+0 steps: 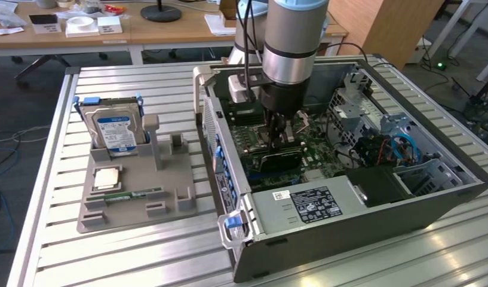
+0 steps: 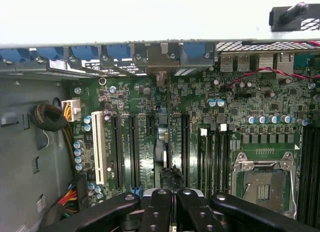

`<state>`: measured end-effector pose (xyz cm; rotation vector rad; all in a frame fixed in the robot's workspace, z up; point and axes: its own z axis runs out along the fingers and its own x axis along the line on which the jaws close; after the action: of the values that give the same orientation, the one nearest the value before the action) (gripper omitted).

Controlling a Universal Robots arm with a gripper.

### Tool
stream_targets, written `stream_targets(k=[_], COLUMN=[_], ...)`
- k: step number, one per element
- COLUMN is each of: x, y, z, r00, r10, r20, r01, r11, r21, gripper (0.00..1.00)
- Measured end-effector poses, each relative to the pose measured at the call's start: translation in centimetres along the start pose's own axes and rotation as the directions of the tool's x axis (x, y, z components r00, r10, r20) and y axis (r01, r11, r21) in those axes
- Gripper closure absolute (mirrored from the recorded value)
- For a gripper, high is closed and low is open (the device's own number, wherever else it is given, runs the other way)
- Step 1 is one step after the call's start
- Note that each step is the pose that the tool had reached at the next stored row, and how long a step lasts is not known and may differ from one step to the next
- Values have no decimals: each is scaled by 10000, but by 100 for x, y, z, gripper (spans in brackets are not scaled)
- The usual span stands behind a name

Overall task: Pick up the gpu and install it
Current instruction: 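Press down on the gpu until it lock into place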

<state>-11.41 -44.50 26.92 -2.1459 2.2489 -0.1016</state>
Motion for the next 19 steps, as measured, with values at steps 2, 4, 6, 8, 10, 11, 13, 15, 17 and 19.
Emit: stream_targets(k=[2,4,6,8,10,11,13,15,17,19], x=[0,0,0,0,0,1,1,1,1,1], y=[1,1,1,1,0,-1,-1,-1,-1,1], z=[12,13,13,12,2,-8,-19,-18,-17,-6], r00=[10000,10000,10000,10000,10000,10000,10000,10000,10000,10000], r10=[0,0,1,0,-1,-2,-2,-2,-2,-2], r20=[-2,-4,-3,-3,-18,-24,-32,-31,-33,-34], r01=[0,0,-1,0,1,2,2,2,2,2], r11=[10000,10000,10000,10000,10000,10000,10000,10000,10000,10000], r21=[-1,-2,-2,-1,-1,-1,1,1,0,-1], gripper=[89,89,89,89,89,89,89,89,89,89])
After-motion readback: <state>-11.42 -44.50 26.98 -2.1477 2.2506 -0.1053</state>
